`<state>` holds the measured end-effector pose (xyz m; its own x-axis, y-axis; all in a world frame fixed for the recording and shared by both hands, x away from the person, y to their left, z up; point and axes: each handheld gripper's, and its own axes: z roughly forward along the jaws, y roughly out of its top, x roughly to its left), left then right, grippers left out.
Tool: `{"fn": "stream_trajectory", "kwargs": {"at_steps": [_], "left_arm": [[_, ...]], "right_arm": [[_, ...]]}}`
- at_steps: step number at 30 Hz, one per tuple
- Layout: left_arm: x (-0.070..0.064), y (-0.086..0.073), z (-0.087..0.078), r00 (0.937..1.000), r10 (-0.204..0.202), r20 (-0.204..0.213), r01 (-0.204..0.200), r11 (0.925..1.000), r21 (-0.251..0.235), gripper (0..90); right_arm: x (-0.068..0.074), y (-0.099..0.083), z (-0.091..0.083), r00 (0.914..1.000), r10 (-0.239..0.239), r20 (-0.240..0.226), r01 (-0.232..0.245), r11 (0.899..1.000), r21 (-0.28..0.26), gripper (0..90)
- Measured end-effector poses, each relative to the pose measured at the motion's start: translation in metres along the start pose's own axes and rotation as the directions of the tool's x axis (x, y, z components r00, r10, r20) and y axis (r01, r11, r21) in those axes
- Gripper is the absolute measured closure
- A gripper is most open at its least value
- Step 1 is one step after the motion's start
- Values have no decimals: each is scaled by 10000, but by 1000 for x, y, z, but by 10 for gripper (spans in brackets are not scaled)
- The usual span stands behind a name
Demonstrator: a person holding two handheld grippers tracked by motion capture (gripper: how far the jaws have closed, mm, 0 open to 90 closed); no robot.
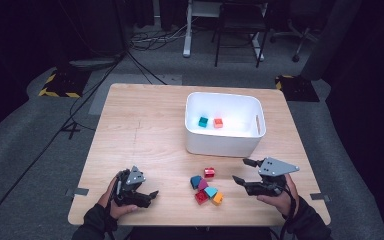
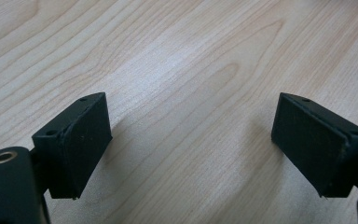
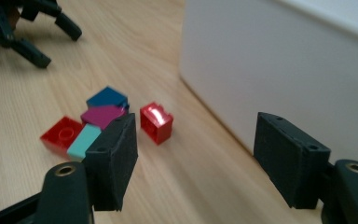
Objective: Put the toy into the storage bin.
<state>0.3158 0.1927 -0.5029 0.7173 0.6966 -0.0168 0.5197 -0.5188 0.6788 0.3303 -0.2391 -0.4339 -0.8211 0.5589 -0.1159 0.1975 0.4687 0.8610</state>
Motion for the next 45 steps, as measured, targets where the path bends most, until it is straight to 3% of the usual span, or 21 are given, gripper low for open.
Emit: {"fn": "stream_trajectory", "kwargs": {"at_steps": [5,8,11,15,17,23,25,28,29,37,38,41,43,45], "left_arm": [[0,0,-1,10000,-16,-27,16,10000,21,122],[-1,0,-1,10000,-53,11,53,10000,36,122],[-1,0,0,10000,-61,39,61,10000,40,122],[-1,0,0,10000,-62,33,62,10000,37,122],[-1,0,0,10000,-61,32,61,10000,37,122],[0,0,-1,10000,-26,-47,26,10000,36,122],[0,0,-1,10000,-32,-48,33,10000,35,122],[0,0,-1,10000,-10,-46,11,10000,20,122],[0,0,-1,10000,-10,-45,10,10000,14,122],[0,0,-1,10000,-10,-45,10,10000,18,122],[0,0,-1,10000,-11,-44,11,10000,17,122],[0,0,-1,10000,-4,-46,5,10000,19,122],[0,0,-1,10000,-13,-40,13,10000,18,122],[0,0,-1,10000,-13,-37,13,10000,21,122]], "right_arm": [[7,-19,7,9995,-47,-323,67,9981,609,310],[13,-26,11,9974,221,-687,-168,9969,766,310],[21,-33,17,9959,-153,-888,253,9933,1127,316],[28,-40,23,9921,-271,-1224,445,9890,1412,317],[33,-43,25,9890,-201,-1465,415,9886,1446,316],[43,-45,33,9787,-574,-1973,900,9829,1605,315],[48,-46,36,9784,-374,-2033,708,9846,1597,316],[50,-47,38,9768,-450,-2095,778,9855,1509,340],[52,-47,38,9783,-225,-2060,547,9869,1519,345],[59,-44,48,9798,-287,-1981,628,9837,1682,346],[60,-44,48,9812,-90,-1930,432,9838,1738,357],[60,-43,50,9801,-249,-1971,581,9846,1649,389],[60,-43,50,9808,103,-1946,254,9834,1798,419],[58,-43,50,9801,-47,-1986,393,9846,1702,457]]}}
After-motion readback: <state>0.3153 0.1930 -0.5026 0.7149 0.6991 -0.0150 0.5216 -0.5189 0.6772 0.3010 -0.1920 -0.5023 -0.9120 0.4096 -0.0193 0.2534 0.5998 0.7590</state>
